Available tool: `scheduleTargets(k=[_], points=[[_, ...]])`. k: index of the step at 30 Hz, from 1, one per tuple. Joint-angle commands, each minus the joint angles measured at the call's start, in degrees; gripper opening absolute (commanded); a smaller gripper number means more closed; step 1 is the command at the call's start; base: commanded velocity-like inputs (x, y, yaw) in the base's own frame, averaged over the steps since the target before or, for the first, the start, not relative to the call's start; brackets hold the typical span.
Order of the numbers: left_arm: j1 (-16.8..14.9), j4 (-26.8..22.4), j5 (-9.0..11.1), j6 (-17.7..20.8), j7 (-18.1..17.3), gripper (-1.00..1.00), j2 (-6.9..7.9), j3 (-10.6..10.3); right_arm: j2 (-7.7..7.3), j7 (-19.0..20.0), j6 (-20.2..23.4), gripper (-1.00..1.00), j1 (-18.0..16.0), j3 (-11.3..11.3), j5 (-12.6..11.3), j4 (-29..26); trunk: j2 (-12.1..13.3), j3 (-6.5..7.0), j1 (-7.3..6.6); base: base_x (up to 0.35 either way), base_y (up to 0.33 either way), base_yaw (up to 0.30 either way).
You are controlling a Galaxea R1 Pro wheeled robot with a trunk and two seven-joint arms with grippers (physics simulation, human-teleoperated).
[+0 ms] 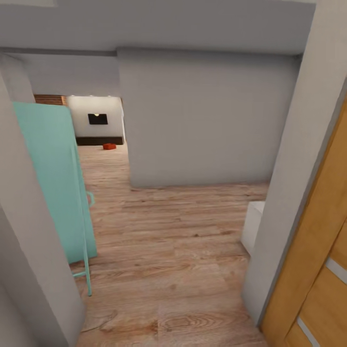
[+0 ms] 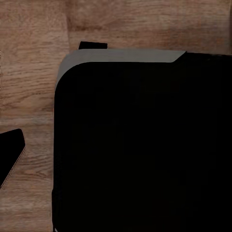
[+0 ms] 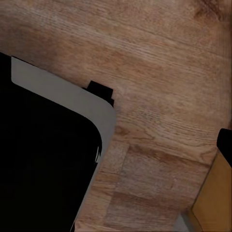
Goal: Move the two storage containers from the living room to the garage. In the garage, place one container on the floor and stack the other container on top of it (either order is fine).
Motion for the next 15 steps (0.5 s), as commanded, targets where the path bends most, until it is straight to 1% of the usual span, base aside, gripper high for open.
scheduleTargets(k=[1, 15], points=[[-0.03, 0.05, 0.42, -0.16, -0.18, 1.00, 0.01, 0.04, -0.02, 0.24, -0.14, 1.00, -0.01, 0.40, -0.61, -0.01, -0.03, -0.06, 0.03, 0.321, 0.000, 0.000], [-0.03, 0.05, 0.42, -0.17, -0.18, 1.00, 0.04, 0.04, -0.01, 0.24, -0.18, 1.00, -0.04, 0.41, -0.61, -0.01, -0.03, -0.06, 0.03, 0.321, 0.000, 0.000]])
